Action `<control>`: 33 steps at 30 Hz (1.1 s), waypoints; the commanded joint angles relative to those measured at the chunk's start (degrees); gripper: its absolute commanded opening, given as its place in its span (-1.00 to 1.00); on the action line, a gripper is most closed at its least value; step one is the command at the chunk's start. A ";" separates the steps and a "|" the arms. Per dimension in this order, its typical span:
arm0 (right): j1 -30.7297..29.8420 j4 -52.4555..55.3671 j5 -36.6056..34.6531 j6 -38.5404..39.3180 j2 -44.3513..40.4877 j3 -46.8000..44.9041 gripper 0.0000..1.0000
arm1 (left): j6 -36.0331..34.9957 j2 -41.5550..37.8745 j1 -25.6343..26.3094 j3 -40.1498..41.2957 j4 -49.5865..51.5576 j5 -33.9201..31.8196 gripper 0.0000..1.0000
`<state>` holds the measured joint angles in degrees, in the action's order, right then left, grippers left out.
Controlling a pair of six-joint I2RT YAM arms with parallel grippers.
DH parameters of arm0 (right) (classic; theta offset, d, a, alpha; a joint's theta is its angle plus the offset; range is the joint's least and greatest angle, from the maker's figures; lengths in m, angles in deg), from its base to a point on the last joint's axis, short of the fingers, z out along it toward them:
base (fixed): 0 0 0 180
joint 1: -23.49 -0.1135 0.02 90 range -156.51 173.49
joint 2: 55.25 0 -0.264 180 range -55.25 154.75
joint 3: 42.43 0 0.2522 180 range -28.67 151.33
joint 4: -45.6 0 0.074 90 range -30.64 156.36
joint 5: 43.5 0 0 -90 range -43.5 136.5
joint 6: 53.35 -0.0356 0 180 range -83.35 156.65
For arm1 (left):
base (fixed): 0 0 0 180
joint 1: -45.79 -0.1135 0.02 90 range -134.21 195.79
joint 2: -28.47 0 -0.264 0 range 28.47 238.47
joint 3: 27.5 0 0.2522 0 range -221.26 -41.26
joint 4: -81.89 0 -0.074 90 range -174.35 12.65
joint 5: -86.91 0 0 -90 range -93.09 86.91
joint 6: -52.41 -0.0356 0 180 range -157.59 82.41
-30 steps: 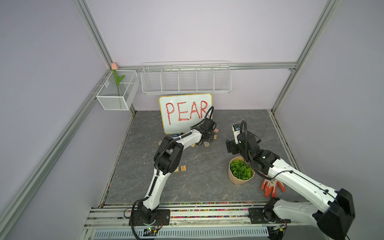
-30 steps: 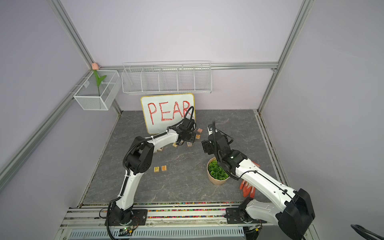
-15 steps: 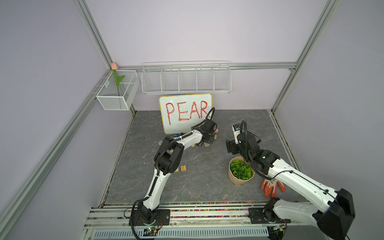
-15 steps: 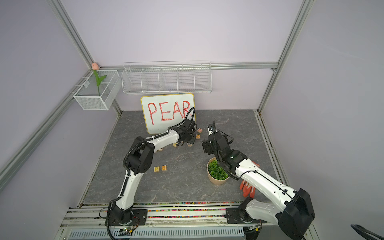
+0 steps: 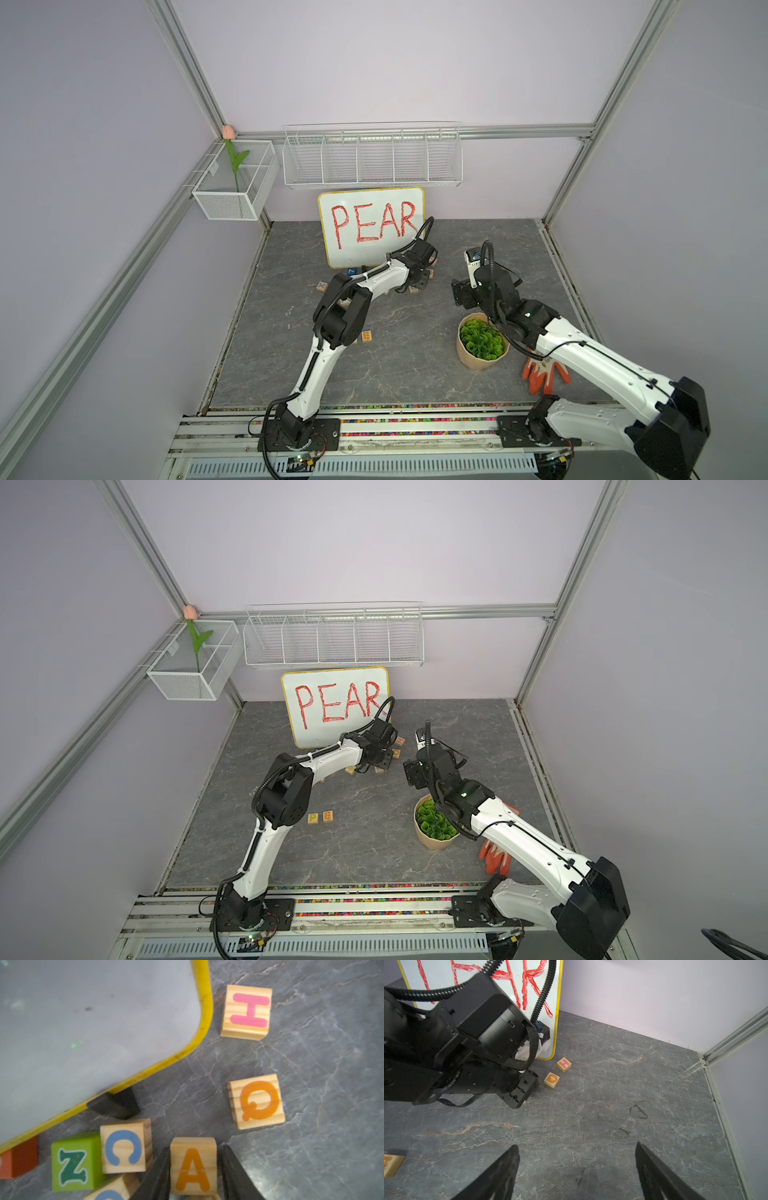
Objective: Spell the uppercase word “pear” with letter blocks
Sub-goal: Pick up the letter block from the center of the board, then place the letter block at the center of the board.
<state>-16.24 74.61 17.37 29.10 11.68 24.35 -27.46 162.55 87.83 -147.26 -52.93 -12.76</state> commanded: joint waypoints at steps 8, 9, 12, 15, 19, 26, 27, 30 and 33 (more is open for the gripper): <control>0.37 -0.13 -0.23 -1.15 -0.67 -0.73 0.78 | 3.79 -4.27 0.50 -0.23 0.05 -0.74 -0.38; 0.42 -0.20 -0.10 -1.22 -0.67 -0.72 0.78 | 4.52 -5.87 0.50 0.47 -0.79 -0.55 -0.39; 0.37 -0.54 0.42 -1.39 -0.76 -0.88 0.78 | 5.88 -9.47 0.50 1.90 -1.13 -1.26 -0.40; 0.43 -1.38 1.36 -1.42 -0.84 -1.07 0.78 | 7.01 -12.20 0.52 3.38 0.94 -3.01 -0.41; 0.36 -3.97 4.98 -1.05 -0.23 -1.25 0.78 | 10.56 -17.42 0.50 9.73 2.31 -4.39 -0.42; 0.26 -9.91 16.53 0.50 4.73 0.84 0.78 | 21.01 -29.96 0.63 28.52 2.90 -1.18 -0.44; 0.11 -10.18 17.42 0.54 5.39 1.27 0.78 | 22.63 -32.18 0.76 31.81 2.38 -0.04 -0.44; -0.07 -10.45 18.45 0.72 6.75 2.15 0.78 | 26.99 -37.80 1.46 39.02 1.80 1.43 -0.44; -0.09 -10.83 19.27 0.42 7.48 2.41 0.78 | 30.28 -41.32 2.22 42.89 2.20 2.14 -0.45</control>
<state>-16.09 66.54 33.77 28.99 18.63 25.13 -3.61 125.22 89.28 -106.38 -50.59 -12.19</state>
